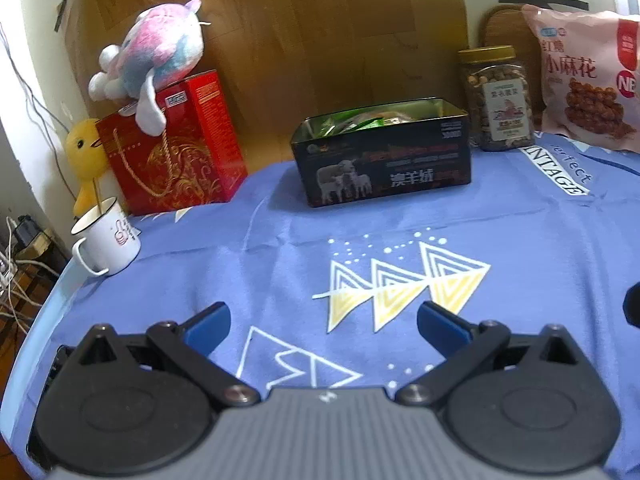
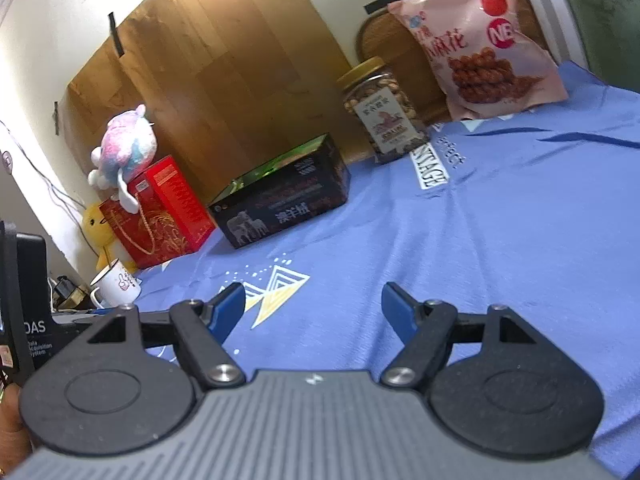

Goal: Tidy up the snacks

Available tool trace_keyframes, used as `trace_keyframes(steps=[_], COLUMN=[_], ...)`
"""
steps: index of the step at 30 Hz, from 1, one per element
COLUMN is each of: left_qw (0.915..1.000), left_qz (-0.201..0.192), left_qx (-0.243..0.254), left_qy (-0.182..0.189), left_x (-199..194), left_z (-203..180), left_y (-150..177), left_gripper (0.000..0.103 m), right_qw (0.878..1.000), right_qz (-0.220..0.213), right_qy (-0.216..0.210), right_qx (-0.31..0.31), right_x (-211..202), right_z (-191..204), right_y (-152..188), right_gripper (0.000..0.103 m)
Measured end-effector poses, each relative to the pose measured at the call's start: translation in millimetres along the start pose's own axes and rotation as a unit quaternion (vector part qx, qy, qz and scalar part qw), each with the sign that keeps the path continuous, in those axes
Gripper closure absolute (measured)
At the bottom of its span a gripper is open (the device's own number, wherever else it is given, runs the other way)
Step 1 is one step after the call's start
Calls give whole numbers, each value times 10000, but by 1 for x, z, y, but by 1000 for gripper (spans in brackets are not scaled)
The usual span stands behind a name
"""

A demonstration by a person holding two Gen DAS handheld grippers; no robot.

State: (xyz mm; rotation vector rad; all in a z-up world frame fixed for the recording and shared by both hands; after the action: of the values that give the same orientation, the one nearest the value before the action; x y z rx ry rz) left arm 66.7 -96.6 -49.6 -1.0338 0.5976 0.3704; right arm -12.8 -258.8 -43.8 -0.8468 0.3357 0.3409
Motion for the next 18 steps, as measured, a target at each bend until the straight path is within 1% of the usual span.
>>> trace_keyframes(steps=[5,12,18], left_qw=[10000,9999,9998], left_qz=[89,112,158], left_qx=[1,61,72], left_qy=[-32,-4,35], left_x=[6,11,12], left_z=[1,-3,-6], left_y=[1,-2,0], left_gripper=[0,0,0], right_qw=[10000,9999,9999], right_qz=[29,-126,-129], right_qy=[5,74,31], right_qx=[-82,-22,-29], right_x=[5,0,0], right_z=[1,-4,-3], right_y=[2,-5,-4], right_gripper=[26,26,26])
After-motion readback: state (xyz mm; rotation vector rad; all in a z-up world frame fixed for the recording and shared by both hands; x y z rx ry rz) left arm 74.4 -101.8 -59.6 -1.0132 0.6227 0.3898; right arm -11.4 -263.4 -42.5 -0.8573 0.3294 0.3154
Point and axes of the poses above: each gripper's, at about its wrist camera, not at the fingertips, and x roughly the way its jaws point, z to its left, y to its underside, the point moved 10 cm from there along x, roughly the way its jaws point, and after that the axes turned 13 degrees about x, right-handed, at the moved point
